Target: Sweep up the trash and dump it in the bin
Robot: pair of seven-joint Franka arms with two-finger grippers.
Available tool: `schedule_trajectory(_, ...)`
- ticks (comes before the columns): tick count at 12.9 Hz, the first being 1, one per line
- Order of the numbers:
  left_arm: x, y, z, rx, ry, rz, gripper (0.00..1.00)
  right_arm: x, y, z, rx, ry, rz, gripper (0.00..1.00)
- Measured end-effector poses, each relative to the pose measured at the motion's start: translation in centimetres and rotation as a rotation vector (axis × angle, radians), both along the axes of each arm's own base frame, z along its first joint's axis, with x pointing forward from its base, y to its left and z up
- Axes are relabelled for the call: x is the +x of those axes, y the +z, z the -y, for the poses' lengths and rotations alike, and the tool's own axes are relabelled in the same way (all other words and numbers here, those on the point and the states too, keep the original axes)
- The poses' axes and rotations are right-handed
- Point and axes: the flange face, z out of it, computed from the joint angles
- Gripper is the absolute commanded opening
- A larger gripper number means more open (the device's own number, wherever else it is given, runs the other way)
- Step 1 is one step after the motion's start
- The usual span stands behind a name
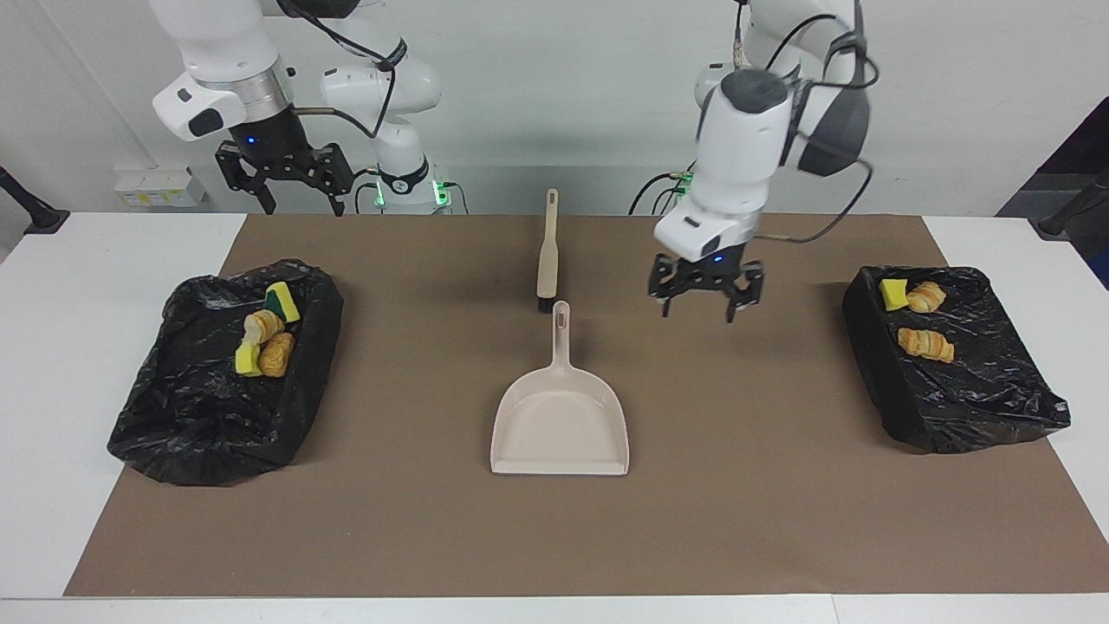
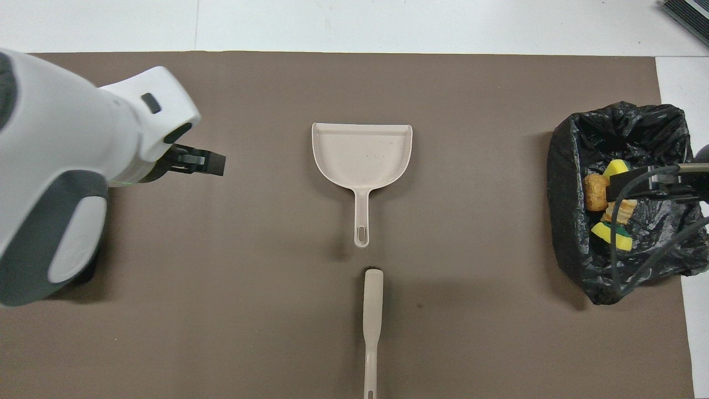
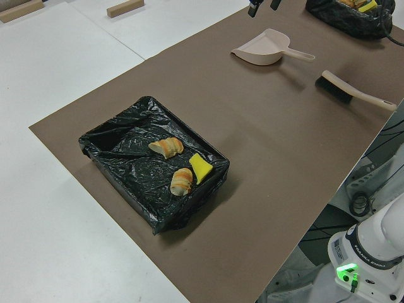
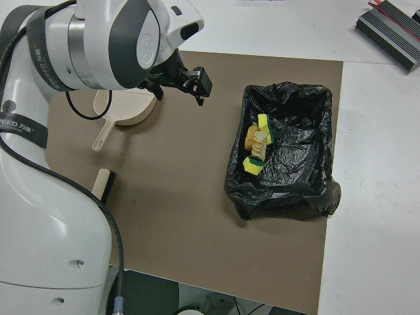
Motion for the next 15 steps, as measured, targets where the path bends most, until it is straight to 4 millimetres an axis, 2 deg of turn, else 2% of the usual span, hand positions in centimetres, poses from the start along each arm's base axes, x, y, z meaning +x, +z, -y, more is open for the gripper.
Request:
schedule_trajectory(3, -1.8, 4.5, -6.4, -0.019, -0.028, -0.052, 1.00, 0.0, 0.0, -0.1, 0.000, 0.002, 0.000, 1.00)
schedule_trajectory(5, -2.6, 6.9, -9.3, -0.007, -0.059, -0.076, 1.00, 0.0, 0.0, -0.1, 0.000, 0.001, 0.000, 1.00)
schedule_trajectory(6, -2.8, 7.6, -10.1, -0.005, -0.064, -0.078, 1.00, 0.0, 0.0, -0.1, 0.000, 0.002, 0.000, 1.00)
schedule_trajectory(8, -2.9, 8.0, -10.5, -0.007, -0.071, -0.074, 1.00, 0.0, 0.0, -0.1, 0.000, 0.002, 0.000, 1.00)
schedule_trajectory(11, -3.8, 9.1, -9.8, -0.006, -0.083, -0.062, 1.00, 0.0, 0.0, -0.1, 0.000, 0.002, 0.000, 1.00)
schedule_trajectory(15, -4.3, 9.1, -9.9, -0.004, -0.082, -0.078, 1.00, 0.0, 0.0, -0.1, 0.000, 0.002, 0.000, 1.00)
